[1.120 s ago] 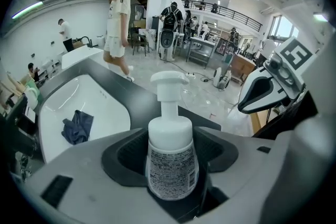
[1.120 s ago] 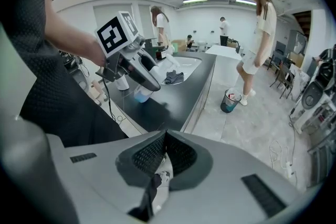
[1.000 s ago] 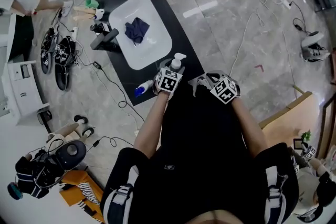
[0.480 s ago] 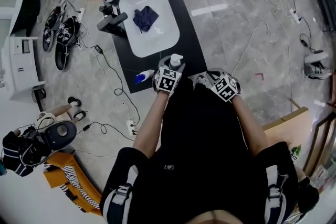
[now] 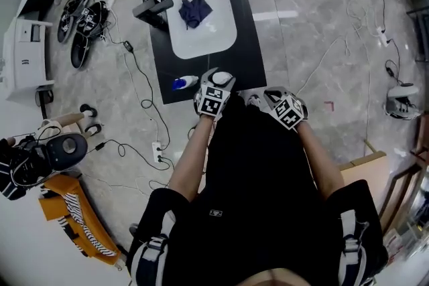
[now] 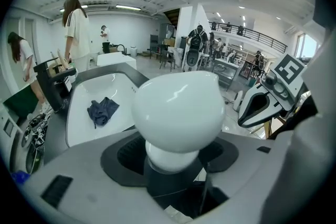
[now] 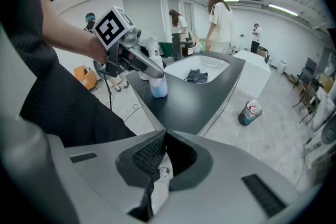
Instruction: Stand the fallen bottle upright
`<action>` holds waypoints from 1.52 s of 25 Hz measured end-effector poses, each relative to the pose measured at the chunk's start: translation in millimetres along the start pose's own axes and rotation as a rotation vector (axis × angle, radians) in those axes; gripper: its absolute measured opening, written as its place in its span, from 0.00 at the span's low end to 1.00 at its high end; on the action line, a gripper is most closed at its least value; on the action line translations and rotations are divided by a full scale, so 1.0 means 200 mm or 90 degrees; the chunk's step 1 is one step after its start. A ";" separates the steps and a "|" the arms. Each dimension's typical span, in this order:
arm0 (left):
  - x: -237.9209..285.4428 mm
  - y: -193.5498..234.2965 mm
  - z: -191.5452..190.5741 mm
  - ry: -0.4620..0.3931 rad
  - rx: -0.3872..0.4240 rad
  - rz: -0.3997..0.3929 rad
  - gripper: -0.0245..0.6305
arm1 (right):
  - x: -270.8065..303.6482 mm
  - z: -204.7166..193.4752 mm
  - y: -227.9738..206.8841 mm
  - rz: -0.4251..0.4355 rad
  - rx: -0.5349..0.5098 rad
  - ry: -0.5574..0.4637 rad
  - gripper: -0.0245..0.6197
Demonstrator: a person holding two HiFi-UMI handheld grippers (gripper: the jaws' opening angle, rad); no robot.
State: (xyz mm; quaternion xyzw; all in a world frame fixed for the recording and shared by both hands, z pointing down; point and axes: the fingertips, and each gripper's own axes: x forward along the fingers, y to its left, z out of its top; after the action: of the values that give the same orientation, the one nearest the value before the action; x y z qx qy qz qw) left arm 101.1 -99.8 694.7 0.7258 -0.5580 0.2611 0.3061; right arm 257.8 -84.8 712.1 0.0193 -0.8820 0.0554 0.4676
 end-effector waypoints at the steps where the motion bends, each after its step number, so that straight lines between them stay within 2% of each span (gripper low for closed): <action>1: 0.00 0.00 0.00 -0.004 0.000 0.004 0.43 | 0.00 0.00 0.01 0.002 -0.004 0.001 0.13; 7: 0.03 -0.02 -0.04 -0.009 0.006 0.009 0.43 | -0.02 -0.01 0.04 0.008 -0.014 -0.004 0.13; 13: -0.06 -0.04 -0.08 -0.019 -0.026 0.037 0.45 | -0.03 -0.03 0.03 0.007 -0.007 -0.017 0.13; 22: -0.24 -0.03 -0.29 -0.007 -0.060 0.063 0.44 | 0.02 0.03 0.09 0.019 0.010 -0.045 0.13; 23: -0.28 -0.03 -0.31 -0.011 -0.063 0.064 0.42 | 0.02 0.05 0.10 0.019 0.007 -0.044 0.13; 26: -0.36 -0.02 -0.34 -0.040 -0.062 0.067 0.15 | 0.04 0.10 0.13 0.017 0.001 -0.042 0.13; 27: -0.37 -0.02 -0.35 -0.047 -0.062 0.062 0.09 | 0.05 0.11 0.14 0.015 0.000 -0.043 0.13; 31: -0.46 0.00 -0.39 -0.043 -0.057 0.033 0.06 | 0.08 0.21 0.20 0.003 0.003 -0.058 0.13; 35: -0.55 0.06 -0.50 -0.040 -0.053 0.020 0.06 | 0.04 0.35 0.29 -0.007 0.044 -0.096 0.13; 38: -0.62 0.08 -0.52 -0.057 -0.037 0.000 0.06 | 0.04 0.38 0.35 -0.028 0.054 -0.107 0.13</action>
State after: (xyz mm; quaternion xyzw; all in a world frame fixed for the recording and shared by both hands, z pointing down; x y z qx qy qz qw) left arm 51.2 54.1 678.6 0.7277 -0.5784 0.2121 0.3016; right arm 185.2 -24.2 672.1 0.0631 -0.9143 0.0808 0.3918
